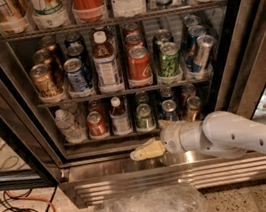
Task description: Pick green can from bottom shelf of fridge
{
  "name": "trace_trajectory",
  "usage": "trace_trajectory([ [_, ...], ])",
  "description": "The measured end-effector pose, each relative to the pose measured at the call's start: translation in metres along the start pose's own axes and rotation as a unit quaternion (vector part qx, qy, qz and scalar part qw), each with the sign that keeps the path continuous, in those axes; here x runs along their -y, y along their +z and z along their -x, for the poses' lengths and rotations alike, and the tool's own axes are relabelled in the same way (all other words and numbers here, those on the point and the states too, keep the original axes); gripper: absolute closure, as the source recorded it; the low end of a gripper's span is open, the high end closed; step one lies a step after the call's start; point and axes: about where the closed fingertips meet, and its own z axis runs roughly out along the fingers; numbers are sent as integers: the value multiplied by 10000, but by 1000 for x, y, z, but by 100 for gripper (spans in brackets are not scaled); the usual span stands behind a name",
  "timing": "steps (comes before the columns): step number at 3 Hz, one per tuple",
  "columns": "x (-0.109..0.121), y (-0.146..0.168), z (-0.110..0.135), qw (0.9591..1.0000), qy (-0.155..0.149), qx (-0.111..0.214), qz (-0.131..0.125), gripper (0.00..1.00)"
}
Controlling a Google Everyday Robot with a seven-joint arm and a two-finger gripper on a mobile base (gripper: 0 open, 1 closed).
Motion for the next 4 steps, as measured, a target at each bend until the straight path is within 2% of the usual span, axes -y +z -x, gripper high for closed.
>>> trace_trajectory([
  [1, 0, 0, 0, 10000, 0, 1, 0, 0],
  [2, 11, 15, -2, 9999, 20, 100, -54, 0],
  [3, 48, 56, 2, 9991, -59, 290, -300, 0],
  [4, 48, 57, 2, 9991, -62, 292, -307, 0],
])
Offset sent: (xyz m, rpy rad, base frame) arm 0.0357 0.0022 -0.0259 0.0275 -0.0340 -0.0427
